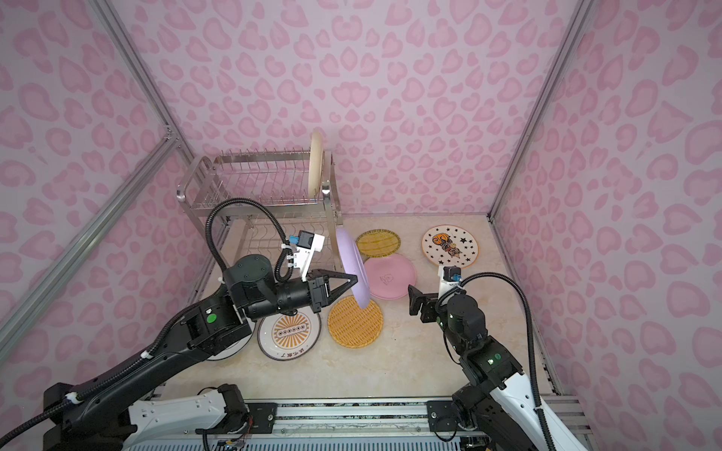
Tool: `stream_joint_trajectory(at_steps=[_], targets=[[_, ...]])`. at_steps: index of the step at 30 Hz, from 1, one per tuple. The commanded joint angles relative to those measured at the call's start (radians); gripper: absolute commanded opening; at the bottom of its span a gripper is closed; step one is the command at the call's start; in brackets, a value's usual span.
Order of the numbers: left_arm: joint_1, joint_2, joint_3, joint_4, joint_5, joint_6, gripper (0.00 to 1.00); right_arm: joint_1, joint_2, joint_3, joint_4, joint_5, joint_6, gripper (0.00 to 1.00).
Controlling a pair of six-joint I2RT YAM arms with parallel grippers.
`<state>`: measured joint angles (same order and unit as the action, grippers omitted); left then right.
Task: Load plates into a dish rack
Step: Place the plate on the dish rack.
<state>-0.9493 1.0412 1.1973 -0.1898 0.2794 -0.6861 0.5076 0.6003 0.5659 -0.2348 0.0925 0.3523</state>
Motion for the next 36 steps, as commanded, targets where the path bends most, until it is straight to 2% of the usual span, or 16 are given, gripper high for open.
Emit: stream_joint_trajectory(at_steps=[1, 5, 10, 12, 14, 20, 22, 25, 27, 29, 32, 36], targets=[[0.001, -0.074, 0.035, -0.091, 0.016, 0.144, 0.03, -0.007, 0.014, -0.04, 0.124, -0.107, 0.02, 1.0], [0.001, -0.134, 0.097, -0.185, -0.051, 0.198, 0.03, -0.009, 0.07, -0.092, 0.232, -0.169, 0.03, 1.0], [0.011, -0.099, 0.297, -0.356, -0.095, 0.299, 0.04, -0.009, 0.153, -0.133, 0.348, -0.226, 0.037, 1.0], [0.033, -0.067, 0.397, -0.424, -0.093, 0.359, 0.04, -0.008, 0.184, -0.147, 0.391, -0.246, 0.041, 1.0], [0.092, -0.029, 0.497, -0.484, -0.089, 0.396, 0.04, -0.009, 0.21, -0.152, 0.416, -0.262, 0.041, 1.0], [0.446, 0.124, 0.76, -0.539, 0.295, 0.406, 0.03, -0.009, 0.235, -0.165, 0.436, -0.275, 0.037, 1.0], [0.596, 0.211, 0.849, -0.533, 0.472, 0.367, 0.04, -0.009, 0.22, -0.177, 0.432, -0.274, 0.039, 1.0], [0.768, 0.348, 0.95, -0.445, 0.72, 0.267, 0.04, -0.009, 0.182, -0.187, 0.399, -0.265, 0.034, 1.0], [0.823, 0.427, 1.02, -0.391, 0.831, 0.224, 0.04, -0.009, 0.151, -0.191, 0.365, -0.255, 0.032, 1.0], [0.842, 0.491, 1.093, -0.369, 0.888, 0.244, 0.04, -0.009, 0.119, -0.193, 0.326, -0.251, 0.034, 1.0], [0.87, 0.54, 1.113, -0.225, 0.974, 0.219, 0.04, -0.009, 0.082, -0.17, 0.246, -0.252, 0.031, 1.0], [0.911, 0.605, 1.156, -0.171, 1.054, 0.235, 0.04, -0.009, 0.041, -0.139, 0.145, -0.254, 0.019, 1.0]])
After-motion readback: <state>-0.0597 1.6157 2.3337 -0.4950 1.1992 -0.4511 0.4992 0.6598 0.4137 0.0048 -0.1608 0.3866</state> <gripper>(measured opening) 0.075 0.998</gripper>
